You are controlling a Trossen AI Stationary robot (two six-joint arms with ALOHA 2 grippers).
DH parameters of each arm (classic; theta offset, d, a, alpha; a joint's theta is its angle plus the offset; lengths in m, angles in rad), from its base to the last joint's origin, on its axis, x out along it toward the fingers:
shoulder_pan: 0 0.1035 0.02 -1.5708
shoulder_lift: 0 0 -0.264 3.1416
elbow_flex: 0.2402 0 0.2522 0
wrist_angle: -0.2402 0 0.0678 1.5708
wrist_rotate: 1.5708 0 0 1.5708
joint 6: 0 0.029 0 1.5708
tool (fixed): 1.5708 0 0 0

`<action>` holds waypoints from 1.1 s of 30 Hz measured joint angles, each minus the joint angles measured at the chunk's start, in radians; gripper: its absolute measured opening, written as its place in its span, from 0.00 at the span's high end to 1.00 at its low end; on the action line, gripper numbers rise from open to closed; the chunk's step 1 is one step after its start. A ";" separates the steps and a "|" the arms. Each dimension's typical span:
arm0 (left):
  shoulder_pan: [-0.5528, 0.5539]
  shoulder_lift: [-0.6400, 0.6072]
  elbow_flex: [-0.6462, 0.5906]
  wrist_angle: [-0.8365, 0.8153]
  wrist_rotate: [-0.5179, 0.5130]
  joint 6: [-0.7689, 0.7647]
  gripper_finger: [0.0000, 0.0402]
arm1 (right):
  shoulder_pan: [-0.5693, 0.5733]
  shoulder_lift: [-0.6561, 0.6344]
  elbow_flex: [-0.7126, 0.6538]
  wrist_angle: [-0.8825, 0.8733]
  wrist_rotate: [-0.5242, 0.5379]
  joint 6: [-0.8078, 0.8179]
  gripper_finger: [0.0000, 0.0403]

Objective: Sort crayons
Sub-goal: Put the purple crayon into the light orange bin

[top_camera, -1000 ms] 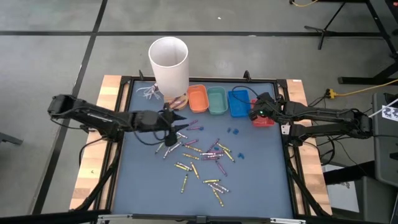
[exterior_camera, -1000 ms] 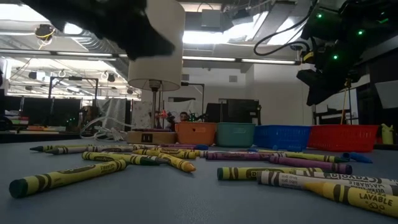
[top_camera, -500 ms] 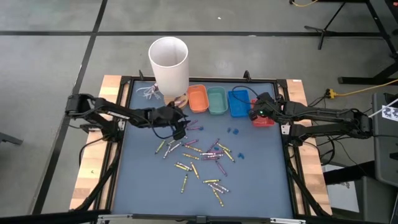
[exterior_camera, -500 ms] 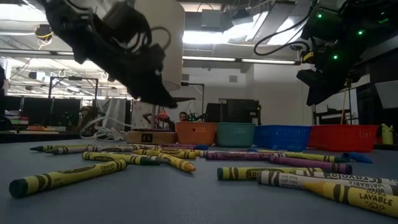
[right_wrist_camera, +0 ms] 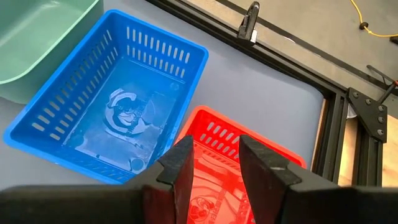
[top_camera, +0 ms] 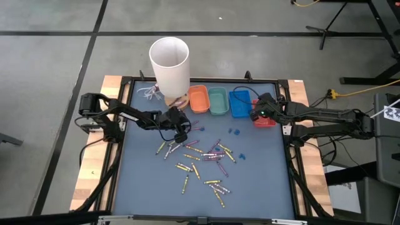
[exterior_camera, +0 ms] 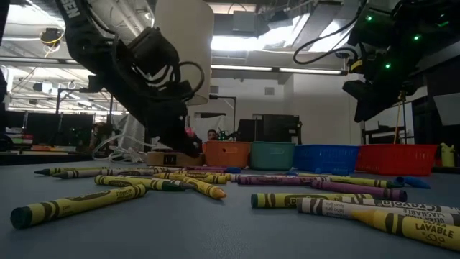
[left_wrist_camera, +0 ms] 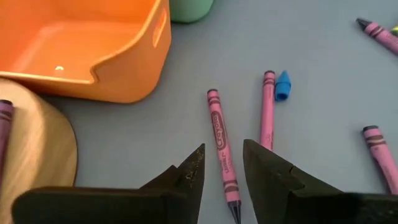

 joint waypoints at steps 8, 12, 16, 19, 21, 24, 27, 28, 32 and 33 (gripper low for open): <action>0.000 0.009 0.000 -0.001 0.000 -0.001 0.77 | 0.000 0.000 0.000 0.000 0.000 0.000 0.69; 0.000 0.012 0.000 -0.004 0.005 -0.048 0.77 | 0.000 0.000 0.000 0.000 0.000 0.000 0.69; 0.000 0.013 0.000 -0.008 0.010 -0.050 0.77 | 0.000 0.000 0.000 0.000 0.000 0.000 0.69; 0.000 0.013 0.000 -0.015 0.010 -0.050 0.77 | 0.000 0.000 0.000 0.000 0.000 0.000 0.69; 0.000 0.013 0.000 -0.016 0.010 -0.050 0.77 | 0.000 0.000 0.000 0.000 0.000 0.000 0.69; 0.000 0.013 0.000 -0.022 0.010 -0.050 0.77 | 0.000 0.000 0.000 0.000 0.000 0.000 0.69; 0.000 0.013 0.000 -0.022 0.010 -0.050 0.77 | 0.000 0.000 0.000 0.000 0.000 0.000 0.69; 0.000 0.013 0.000 -0.023 0.010 -0.050 0.77 | 0.000 0.000 0.000 0.000 0.000 0.000 0.69; 0.000 0.013 0.000 -0.038 0.010 -0.050 0.77 | 0.000 0.000 0.000 0.000 0.000 0.000 0.69; 0.000 0.014 0.000 -0.040 0.011 -0.050 0.77 | 0.000 0.000 0.000 0.000 0.000 0.000 0.69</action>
